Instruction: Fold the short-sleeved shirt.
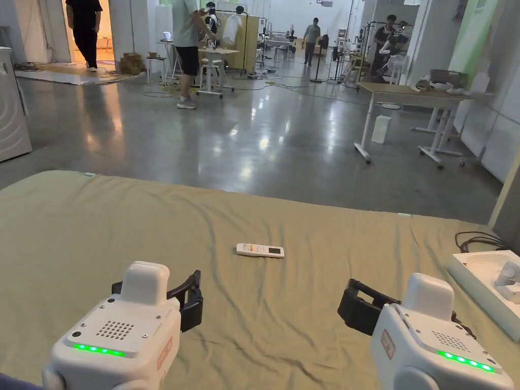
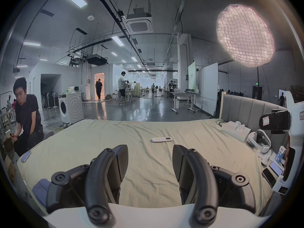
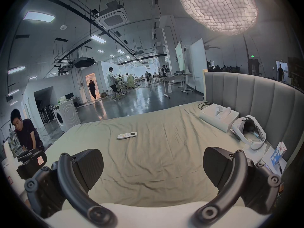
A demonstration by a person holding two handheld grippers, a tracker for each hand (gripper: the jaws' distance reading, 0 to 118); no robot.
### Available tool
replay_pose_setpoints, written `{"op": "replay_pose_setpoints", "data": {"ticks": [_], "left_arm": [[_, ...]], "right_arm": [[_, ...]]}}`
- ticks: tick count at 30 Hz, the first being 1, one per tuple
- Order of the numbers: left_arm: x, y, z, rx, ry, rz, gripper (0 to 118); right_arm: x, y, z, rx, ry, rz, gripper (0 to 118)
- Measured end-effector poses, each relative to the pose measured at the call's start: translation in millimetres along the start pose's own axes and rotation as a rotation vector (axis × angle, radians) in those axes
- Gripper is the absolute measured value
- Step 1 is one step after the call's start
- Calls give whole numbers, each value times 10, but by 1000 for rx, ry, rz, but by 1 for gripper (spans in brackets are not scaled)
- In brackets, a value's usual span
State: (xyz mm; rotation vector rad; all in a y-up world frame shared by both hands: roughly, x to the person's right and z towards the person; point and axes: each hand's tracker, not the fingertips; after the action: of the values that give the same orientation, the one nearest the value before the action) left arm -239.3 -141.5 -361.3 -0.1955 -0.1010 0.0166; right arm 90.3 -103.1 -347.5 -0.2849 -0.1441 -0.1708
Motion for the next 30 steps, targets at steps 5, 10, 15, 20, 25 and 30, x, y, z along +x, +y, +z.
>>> {"op": "replay_pose_setpoints", "data": {"ticks": [5,10,15,20,25,30], "left_arm": [[-12,-12,7,-4,-3,-1,60],[-38,-7,16,-2,-11,16,59],[-38,-9,10,4,12,22,59],[-66,-14,8,14,22,48,59],[-79,-25,19,42,56,27,59],[-123,-31,6,37,50,55,59]], "right_arm": [[0,-9,7,5,3,25,117],[46,18,-25,-53,86,-17,118],[36,6,3,-39,123,-34,118],[52,-16,4,-38,171,-58,118],[45,-48,-22,-27,135,-45,118],[13,-106,-50,10,56,27,118]]}}
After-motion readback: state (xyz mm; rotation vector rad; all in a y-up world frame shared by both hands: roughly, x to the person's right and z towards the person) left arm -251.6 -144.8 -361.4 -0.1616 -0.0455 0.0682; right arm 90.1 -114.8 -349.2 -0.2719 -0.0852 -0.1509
